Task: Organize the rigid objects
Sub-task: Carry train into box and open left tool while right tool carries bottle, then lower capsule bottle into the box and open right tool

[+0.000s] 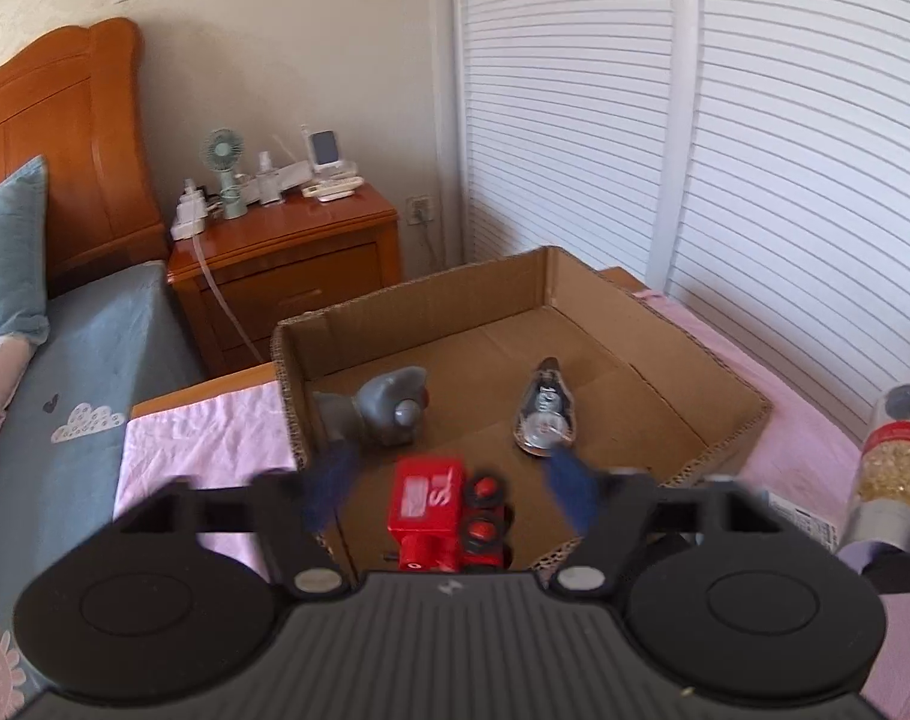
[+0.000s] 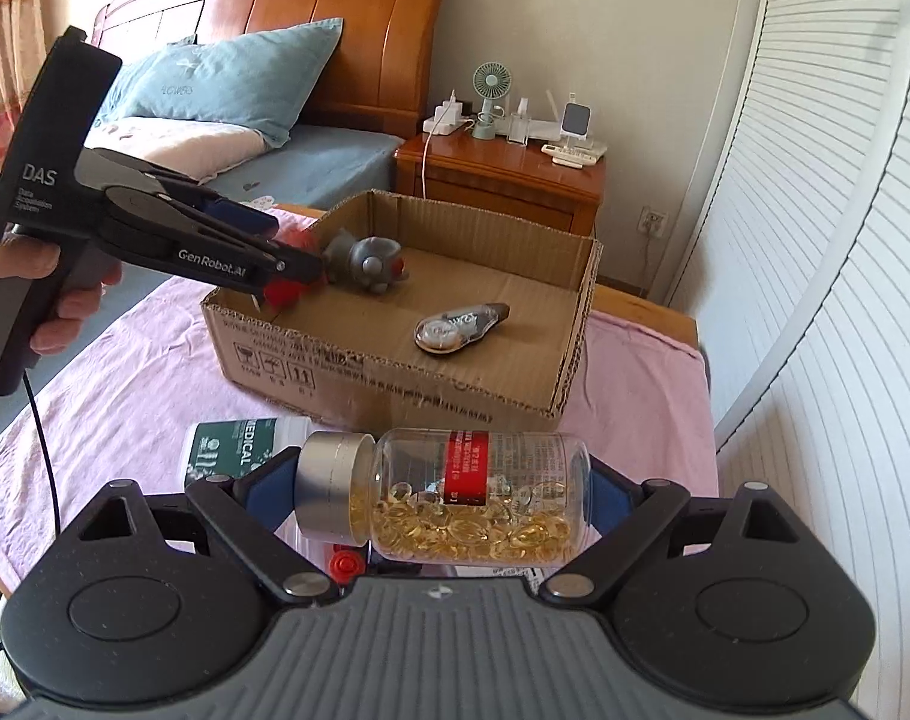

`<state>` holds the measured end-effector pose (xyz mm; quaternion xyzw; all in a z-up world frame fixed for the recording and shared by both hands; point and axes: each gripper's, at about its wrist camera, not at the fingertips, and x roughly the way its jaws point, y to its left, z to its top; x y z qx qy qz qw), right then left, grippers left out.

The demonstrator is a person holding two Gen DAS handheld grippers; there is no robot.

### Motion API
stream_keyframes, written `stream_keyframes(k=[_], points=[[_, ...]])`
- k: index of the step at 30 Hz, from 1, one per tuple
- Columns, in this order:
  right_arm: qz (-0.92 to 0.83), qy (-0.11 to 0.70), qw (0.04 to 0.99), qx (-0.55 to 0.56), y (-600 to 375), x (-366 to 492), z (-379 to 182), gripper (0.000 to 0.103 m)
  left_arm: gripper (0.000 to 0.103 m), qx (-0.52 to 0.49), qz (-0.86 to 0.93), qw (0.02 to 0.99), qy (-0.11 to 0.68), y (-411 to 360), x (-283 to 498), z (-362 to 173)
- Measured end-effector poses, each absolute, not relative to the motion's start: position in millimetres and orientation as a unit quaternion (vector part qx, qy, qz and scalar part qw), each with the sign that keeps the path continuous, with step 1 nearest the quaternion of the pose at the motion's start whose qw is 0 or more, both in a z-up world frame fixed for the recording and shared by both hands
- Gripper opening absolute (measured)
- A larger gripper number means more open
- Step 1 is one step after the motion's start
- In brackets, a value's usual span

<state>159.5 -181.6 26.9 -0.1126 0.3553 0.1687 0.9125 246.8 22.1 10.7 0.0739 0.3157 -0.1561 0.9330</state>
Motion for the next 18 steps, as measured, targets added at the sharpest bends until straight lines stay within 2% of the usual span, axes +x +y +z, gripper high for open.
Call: stream_keyframes(k=[1, 18], points=[[0.169, 0.355, 0.913, -0.112, -181.3, 161.3, 26.8, 0.096, 0.102, 0.069, -0.147, 0.938, 0.307, 24.5, 242.7, 11.5], [0.169, 0.349, 0.918, -0.085, -169.8, 204.2, 48.7, 0.096, 0.102, 0.061, -0.088, 0.935, 0.337, 36.7, 150.1, 11.1]])
